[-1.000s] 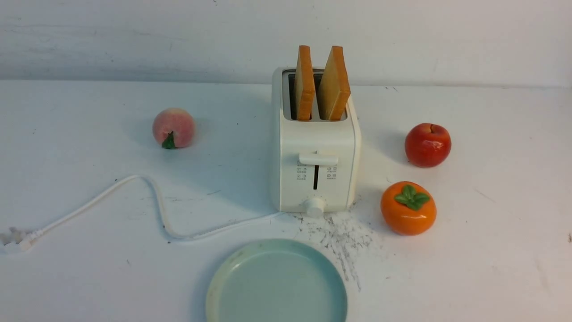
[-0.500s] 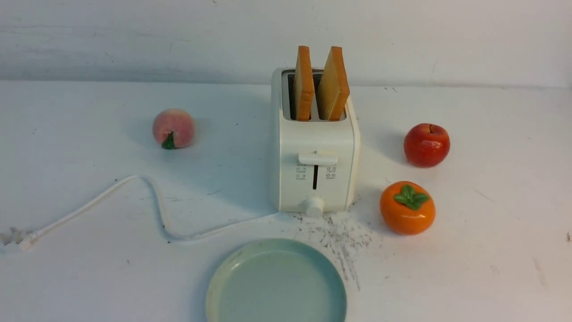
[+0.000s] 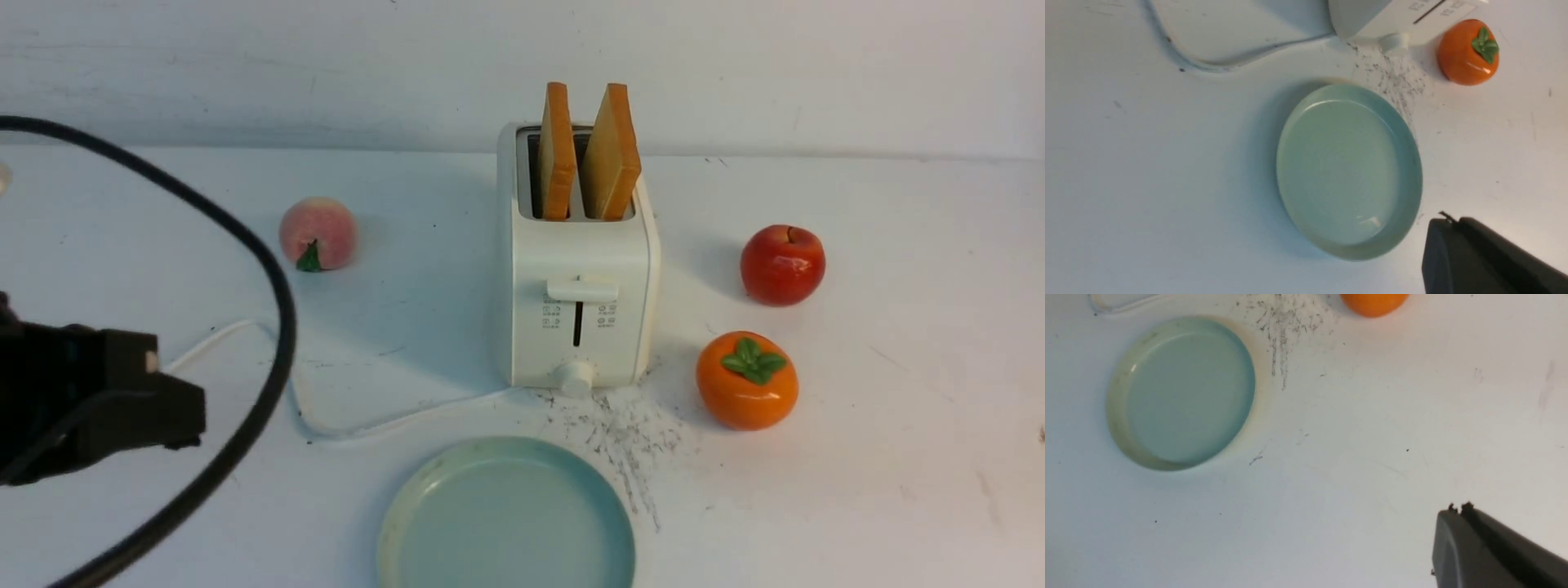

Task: Take toasted bread from bread machine on white table place on plate.
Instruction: 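Reach for a toast slice standing in the toaster with the left gripper, then place the slice of bread on the plate with the left gripper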

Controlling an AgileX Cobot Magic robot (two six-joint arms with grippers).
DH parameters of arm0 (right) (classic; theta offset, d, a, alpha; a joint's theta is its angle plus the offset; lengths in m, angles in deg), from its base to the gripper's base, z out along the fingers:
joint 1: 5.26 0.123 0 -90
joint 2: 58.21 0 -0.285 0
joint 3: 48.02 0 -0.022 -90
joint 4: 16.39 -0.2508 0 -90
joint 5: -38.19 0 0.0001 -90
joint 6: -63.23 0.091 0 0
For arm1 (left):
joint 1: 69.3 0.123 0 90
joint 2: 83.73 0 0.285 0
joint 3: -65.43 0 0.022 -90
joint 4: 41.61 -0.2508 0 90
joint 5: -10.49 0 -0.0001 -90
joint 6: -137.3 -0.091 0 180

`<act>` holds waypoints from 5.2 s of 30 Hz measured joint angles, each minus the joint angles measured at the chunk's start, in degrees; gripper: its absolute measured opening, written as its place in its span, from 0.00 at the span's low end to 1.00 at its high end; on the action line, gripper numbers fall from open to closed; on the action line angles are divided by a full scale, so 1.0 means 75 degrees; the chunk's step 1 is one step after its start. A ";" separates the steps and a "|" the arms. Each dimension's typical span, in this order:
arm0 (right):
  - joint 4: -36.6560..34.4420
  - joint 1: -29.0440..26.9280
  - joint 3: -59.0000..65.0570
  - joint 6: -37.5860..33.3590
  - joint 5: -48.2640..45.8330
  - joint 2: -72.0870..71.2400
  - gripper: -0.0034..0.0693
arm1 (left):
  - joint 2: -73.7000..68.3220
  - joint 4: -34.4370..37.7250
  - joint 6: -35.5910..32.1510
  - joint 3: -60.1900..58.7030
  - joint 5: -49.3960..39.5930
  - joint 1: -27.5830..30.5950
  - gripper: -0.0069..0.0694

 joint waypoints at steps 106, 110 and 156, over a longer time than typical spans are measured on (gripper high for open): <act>-0.0414 0.0000 0.0000 -0.0516 0.0742 0.0000 0.09 | -0.3338 0.1737 -0.0215 0.0088 0.2275 -0.2996 0.22; -0.0414 0.0000 0.0009 -0.0516 0.0830 0.0000 0.09 | -0.3374 0.3196 -0.1263 -0.0566 0.3254 -0.2996 0.22; -0.1413 0.0000 0.0905 -0.0712 0.1933 0.0009 0.09 | -0.3948 0.0489 -0.1483 -0.0673 0.3505 -0.2996 0.70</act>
